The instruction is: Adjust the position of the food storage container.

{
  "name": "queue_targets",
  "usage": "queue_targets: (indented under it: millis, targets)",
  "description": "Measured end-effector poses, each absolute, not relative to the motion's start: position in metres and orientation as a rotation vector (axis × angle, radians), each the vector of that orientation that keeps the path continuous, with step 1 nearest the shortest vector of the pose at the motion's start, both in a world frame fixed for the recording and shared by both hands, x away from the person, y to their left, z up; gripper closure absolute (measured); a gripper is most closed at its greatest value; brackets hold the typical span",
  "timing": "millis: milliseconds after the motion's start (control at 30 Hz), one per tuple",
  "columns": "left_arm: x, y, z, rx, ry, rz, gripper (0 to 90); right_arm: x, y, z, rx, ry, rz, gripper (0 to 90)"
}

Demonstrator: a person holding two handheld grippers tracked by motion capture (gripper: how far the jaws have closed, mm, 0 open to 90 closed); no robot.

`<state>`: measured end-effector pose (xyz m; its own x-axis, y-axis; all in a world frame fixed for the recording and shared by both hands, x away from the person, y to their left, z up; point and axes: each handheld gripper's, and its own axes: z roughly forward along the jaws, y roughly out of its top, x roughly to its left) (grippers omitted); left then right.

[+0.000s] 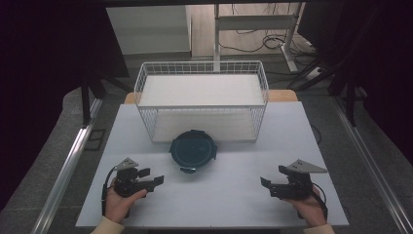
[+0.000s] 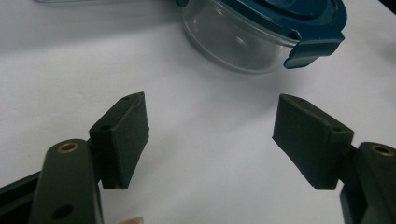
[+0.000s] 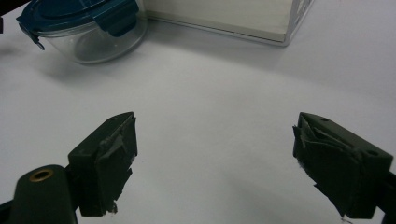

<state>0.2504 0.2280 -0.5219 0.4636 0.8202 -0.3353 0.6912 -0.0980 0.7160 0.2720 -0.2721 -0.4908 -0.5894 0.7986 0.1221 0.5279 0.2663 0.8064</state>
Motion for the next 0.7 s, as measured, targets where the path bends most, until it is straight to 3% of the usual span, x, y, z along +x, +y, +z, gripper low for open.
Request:
queue_targets:
  millis: [700]
  targets:
    - [0.254, 0.222, -0.499, 1.865, 1.274, 0.238, 24.1, 0.274, -0.273, -0.495, 1.200, 2.234, 1.187, 14.0]
